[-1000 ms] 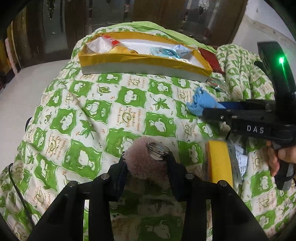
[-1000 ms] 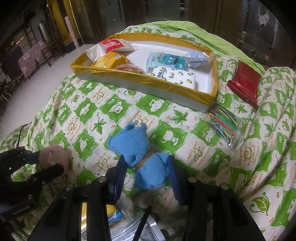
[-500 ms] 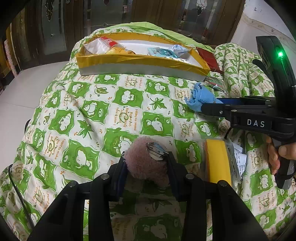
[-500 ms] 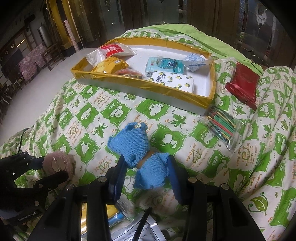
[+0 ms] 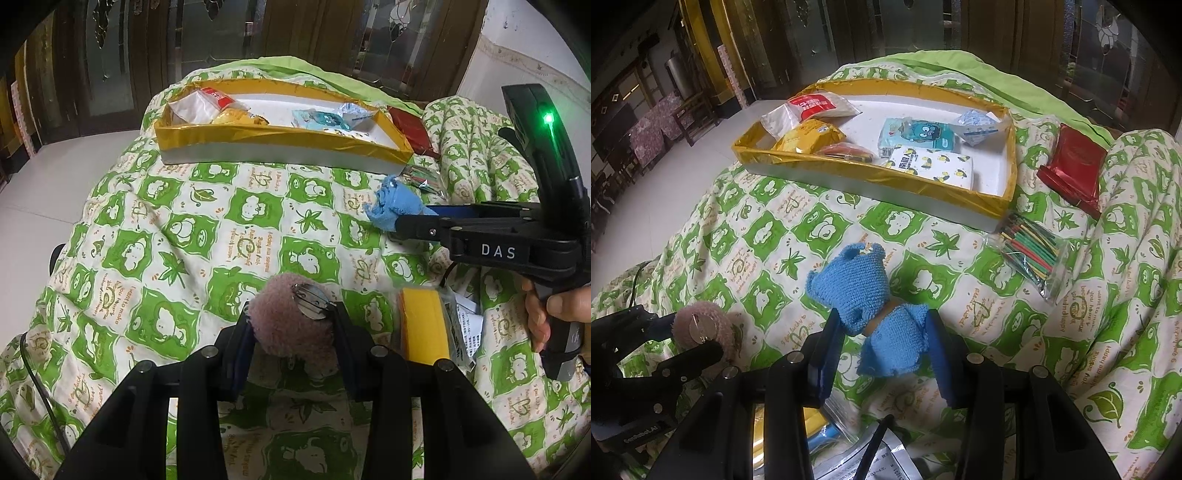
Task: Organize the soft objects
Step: 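Grasp the pink fluffy keychain with the left tool while the right tool grasps the blue knitted item, then carry pink keychain to tray with left tool while right tool carries blue knitted item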
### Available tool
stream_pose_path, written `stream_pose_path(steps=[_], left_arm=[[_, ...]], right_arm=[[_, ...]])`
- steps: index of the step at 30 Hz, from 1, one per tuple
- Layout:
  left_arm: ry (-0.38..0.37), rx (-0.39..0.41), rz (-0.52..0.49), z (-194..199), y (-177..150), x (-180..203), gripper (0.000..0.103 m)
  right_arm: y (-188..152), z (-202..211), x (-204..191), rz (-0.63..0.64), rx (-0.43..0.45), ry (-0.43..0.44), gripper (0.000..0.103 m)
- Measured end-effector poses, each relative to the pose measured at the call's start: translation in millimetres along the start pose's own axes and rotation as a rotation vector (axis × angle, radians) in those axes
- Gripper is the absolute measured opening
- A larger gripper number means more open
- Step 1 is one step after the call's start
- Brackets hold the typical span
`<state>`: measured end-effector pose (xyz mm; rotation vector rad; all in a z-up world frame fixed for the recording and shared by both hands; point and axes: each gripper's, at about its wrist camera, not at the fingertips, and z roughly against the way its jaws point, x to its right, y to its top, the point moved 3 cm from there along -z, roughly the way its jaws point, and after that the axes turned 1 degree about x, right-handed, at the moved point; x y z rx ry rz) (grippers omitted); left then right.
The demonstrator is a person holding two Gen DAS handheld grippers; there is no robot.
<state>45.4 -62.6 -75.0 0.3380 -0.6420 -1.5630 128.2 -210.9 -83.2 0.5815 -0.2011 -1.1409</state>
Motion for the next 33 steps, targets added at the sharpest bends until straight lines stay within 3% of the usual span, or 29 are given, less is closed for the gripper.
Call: stream_pose_path(steps=[33], left_arm=[[-0.012,0.022,0.024,5,3,-3,0.039]], right_arm=[[9,19,9,-0.051,0.095,0.010,0.048]])
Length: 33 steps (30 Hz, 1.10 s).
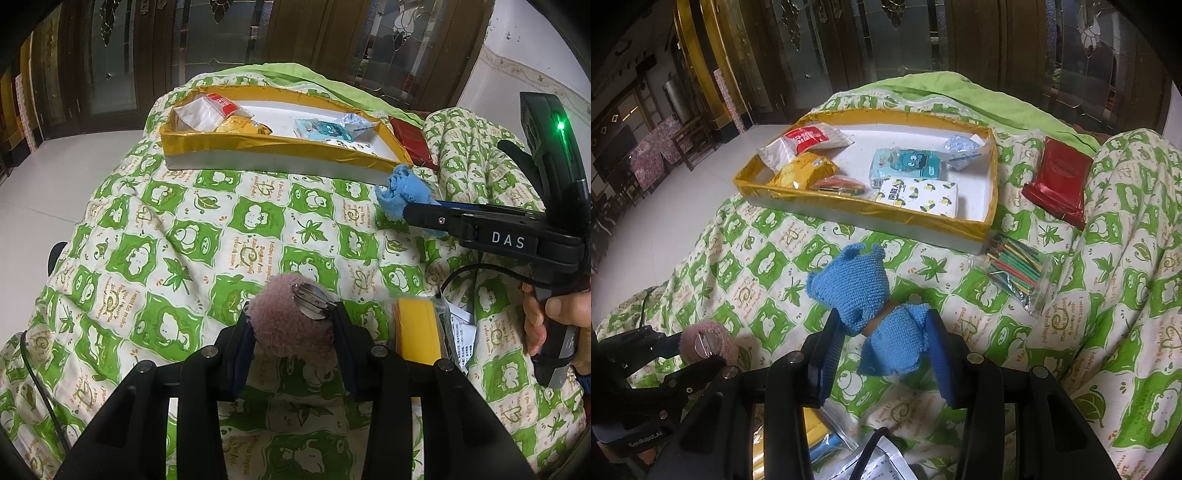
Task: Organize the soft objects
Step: 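Carry pink keychain to tray with left tool while right tool carries blue knitted item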
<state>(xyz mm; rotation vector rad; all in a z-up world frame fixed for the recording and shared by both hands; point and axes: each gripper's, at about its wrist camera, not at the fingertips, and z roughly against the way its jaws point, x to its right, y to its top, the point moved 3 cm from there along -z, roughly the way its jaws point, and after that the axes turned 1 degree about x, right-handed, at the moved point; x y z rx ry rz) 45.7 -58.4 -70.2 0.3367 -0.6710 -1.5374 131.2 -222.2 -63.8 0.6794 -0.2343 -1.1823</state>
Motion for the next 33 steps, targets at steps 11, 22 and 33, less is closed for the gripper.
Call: stream_pose_path(steps=[11,22,33], left_arm=[[0.011,0.022,-0.018,2,21,5,0.039],[0.047,0.043,-0.063,-3,53,10,0.039],[0.065,0.032,-0.099,-13,59,12,0.039]], right_arm=[[6,8,20,-0.119,0.028,0.057,0.048],[9,8,26,-0.145,0.028,0.062,0.048],[19,10,36,-0.176,0.018,0.072,0.048]])
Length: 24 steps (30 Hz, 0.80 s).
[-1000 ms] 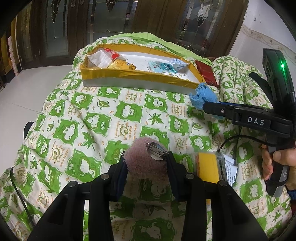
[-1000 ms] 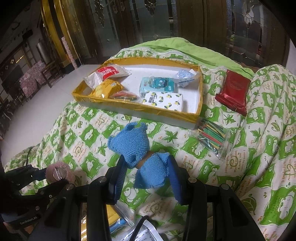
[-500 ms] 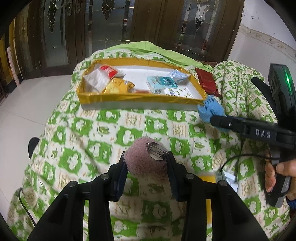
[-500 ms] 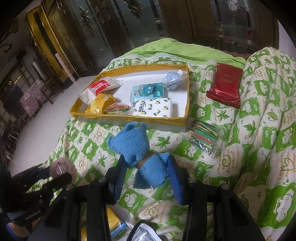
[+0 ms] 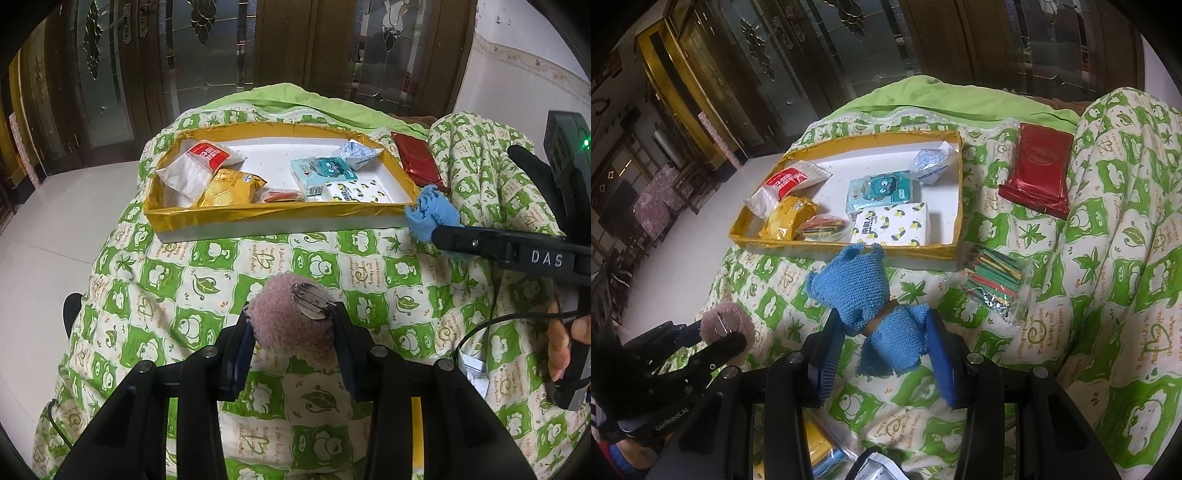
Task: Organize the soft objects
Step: 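Carry pink keychain to tray with left tool while right tool carries blue knitted item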
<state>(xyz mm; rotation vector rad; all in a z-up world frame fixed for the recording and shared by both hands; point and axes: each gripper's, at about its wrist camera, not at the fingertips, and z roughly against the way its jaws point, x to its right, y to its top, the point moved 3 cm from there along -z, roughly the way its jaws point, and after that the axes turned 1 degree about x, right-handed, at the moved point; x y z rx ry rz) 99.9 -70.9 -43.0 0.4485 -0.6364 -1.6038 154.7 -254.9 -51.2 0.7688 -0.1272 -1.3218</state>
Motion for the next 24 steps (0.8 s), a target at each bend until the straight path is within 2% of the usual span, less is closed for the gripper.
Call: stream_pose_path(steps=[7,13,17,21,24], left_arm=[[0.000,0.003,-0.008,-3,4,1,0.039],[0.001,-0.003,-0.020,-9,9,0,0.039],[-0.007,0.000,-0.019,-11,16,-1,0.039],[-0.016,0.010,-0.011,-13,30,-4,0.039],[-0.018,0.020,-0.006,-16,44,-7,0.039]], right_arm=[[7,-5,-2,0.024,-0.060,-0.015,0.048],[16,-8,-1,0.048,-0.079,-0.040,0.048],[30,-11,4,0.039,-0.104,-0.044,0.048],[51,-19,14,0.046,-0.132,-0.084,0.048],[65,-31,25,0.003,-0.165,-0.083,0.048]])
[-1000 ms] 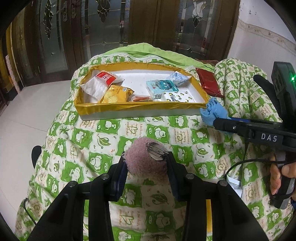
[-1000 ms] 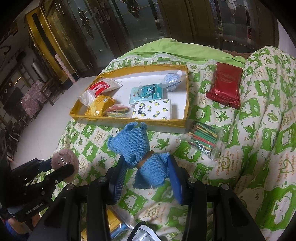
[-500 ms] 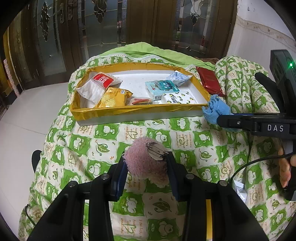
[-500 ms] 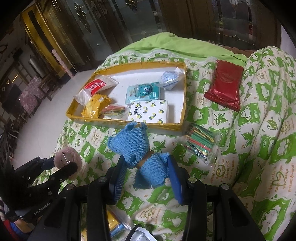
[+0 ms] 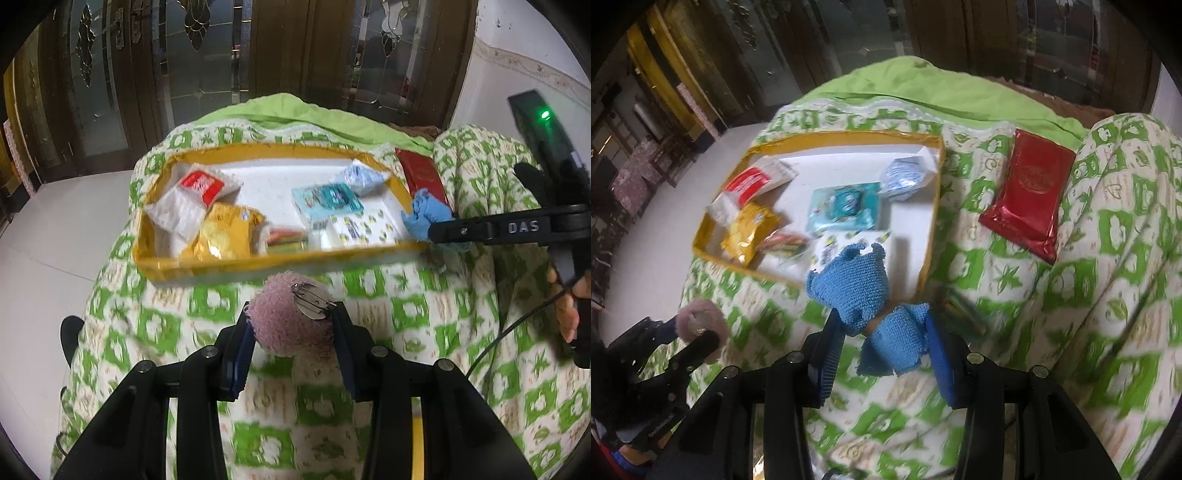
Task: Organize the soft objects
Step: 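Carry pink keychain to tray with left tool while right tool carries blue knitted item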
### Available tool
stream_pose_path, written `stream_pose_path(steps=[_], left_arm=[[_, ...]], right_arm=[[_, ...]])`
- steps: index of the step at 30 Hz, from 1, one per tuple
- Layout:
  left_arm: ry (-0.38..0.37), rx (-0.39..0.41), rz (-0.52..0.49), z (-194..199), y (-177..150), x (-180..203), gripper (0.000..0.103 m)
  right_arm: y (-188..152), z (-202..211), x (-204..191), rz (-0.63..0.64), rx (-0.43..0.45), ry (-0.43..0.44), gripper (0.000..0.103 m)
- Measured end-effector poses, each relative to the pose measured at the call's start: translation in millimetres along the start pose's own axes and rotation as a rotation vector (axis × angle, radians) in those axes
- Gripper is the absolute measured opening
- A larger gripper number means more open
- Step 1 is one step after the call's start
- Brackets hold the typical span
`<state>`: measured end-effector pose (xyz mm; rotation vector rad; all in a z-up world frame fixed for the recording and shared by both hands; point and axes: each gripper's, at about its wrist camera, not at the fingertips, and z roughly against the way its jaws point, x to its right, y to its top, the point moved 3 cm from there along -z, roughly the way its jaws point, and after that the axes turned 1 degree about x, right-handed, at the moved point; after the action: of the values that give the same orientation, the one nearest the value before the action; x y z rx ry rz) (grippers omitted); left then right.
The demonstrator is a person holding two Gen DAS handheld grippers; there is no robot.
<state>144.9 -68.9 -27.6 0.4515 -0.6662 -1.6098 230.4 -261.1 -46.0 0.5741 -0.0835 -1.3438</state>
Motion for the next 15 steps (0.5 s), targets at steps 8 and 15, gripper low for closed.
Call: stream_pose_path(steps=[8,15], left_arm=[[0.003,0.012,0.005,-18,42,-10,0.039],[0.008,0.009,-0.016,-36,62,-12,0.039]], right_arm=[[36,-20,6,-0.059,-0.024,0.019,0.048],[46,-27,5,-0.057,-0.011,0.014,0.048]])
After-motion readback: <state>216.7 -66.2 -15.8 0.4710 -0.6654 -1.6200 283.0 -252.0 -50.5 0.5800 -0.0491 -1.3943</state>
